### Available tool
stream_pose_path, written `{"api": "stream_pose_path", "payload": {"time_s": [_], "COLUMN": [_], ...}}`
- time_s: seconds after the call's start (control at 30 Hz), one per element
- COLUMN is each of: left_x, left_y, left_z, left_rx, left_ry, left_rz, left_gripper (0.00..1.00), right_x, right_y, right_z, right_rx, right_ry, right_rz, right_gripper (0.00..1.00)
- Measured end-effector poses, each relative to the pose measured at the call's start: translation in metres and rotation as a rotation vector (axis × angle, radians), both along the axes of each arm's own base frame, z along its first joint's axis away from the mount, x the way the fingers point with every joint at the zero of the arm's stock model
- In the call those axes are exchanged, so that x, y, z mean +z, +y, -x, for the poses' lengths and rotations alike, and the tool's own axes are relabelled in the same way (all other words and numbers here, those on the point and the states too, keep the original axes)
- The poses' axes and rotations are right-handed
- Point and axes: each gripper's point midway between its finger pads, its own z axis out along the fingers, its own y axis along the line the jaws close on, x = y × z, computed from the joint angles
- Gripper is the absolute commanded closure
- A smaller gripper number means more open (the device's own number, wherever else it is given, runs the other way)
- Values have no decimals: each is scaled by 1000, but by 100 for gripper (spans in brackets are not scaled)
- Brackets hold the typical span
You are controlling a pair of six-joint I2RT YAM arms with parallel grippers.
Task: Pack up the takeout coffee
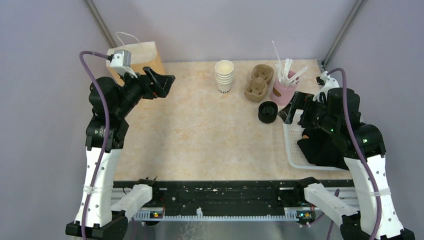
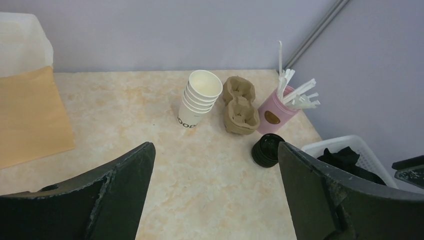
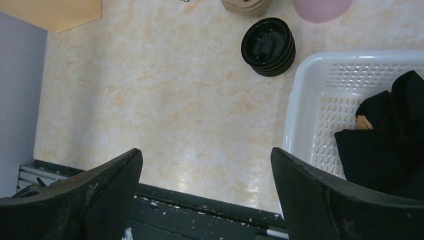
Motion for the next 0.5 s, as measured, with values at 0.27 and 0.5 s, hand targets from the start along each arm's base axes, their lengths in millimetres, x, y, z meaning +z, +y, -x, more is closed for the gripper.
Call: {"api": "stream_pose_path", "payload": {"time_s": [0.27, 0.5], "left_x": [-23, -50], "left_y": [-15, -31], "left_z": [-3, -12], "left_rx": [-64, -123], "left_ry": [69, 150], "left_rz": [-9, -18], "left_gripper": [2, 2], "right_x": [-12, -18], "right_y": [2, 1], "right_z": [-12, -17], "right_rx": [-2, -9], "right_ry": [55, 58], "right_rz": [19, 33], "right_gripper": [1, 1]}}
